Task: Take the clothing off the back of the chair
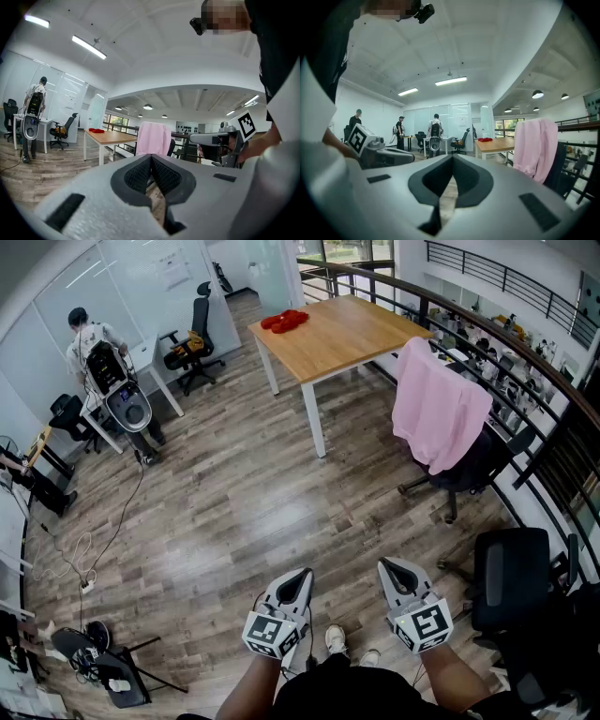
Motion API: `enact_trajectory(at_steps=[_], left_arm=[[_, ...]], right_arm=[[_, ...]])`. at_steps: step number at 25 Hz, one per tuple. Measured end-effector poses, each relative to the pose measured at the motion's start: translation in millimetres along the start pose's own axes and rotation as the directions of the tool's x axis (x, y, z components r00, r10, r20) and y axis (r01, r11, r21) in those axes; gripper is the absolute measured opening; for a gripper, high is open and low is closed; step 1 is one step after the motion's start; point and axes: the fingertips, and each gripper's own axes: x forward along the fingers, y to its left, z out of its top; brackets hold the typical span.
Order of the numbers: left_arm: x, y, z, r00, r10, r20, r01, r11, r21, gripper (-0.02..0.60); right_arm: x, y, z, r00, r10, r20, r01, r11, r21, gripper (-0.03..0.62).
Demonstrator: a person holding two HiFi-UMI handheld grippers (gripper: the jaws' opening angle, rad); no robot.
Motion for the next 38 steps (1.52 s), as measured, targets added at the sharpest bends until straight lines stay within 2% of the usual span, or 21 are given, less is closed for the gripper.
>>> enact_trajectory(at_steps=[4, 10, 17, 22, 28, 34, 38], left_arm=[[-2.2, -29.9, 1.6, 1.0, -0.012, 0.004, 0.012, 1.0, 0.013, 0.015], [-12.0, -55.6, 7.5, 1.0, 0.004, -0.006, -0.004, 1.0, 0.026, 0.015], [-16.9, -56.7, 13.0, 1.0, 0.023, 0.016, -0.023, 0.998, 0.05, 0.015], [-17.4, -43.6, 17.6, 1.0, 0.025, 0.018, -0.026, 0.998, 0.059, 0.015], [-17.3, -15.6, 25.2, 0.999, 0.017, 0.035, -0.02, 0.997, 0.069, 0.015], [-11.4, 20.3, 26.5, 1.0, -0.008, 0.012, 0.007, 0.997, 0.076, 0.015], [-11.4, 37.6, 25.6, 0.999, -0.024, 0.032, 0.022, 0.996, 0.084, 0.015]], right_arm=[[-32.8, 1.4, -11.9, 1.0, -0.014, -0.017, 0.014, 1.0, 0.008, 0.002], [-58.9, -7.5, -8.5, 0.999, -0.038, -0.017, 0.037, 0.999, -0.018, 0.002], [-69.2, -20.9, -0.7, 0.996, -0.084, 0.043, 0.081, 0.993, 0.081, 0.003], [-54.8, -10.5, 4.6, 0.997, -0.045, 0.058, 0.042, 0.998, 0.045, 0.005], [-28.6, -1.4, 19.8, 0.996, -0.041, 0.085, 0.04, 0.999, 0.013, 0.005], [11.1, 5.7, 21.3, 0.998, -0.027, 0.065, 0.028, 0.999, -0.022, 0.005], [25.8, 7.2, 25.2, 0.998, -0.036, 0.058, 0.037, 0.999, -0.027, 0.005]])
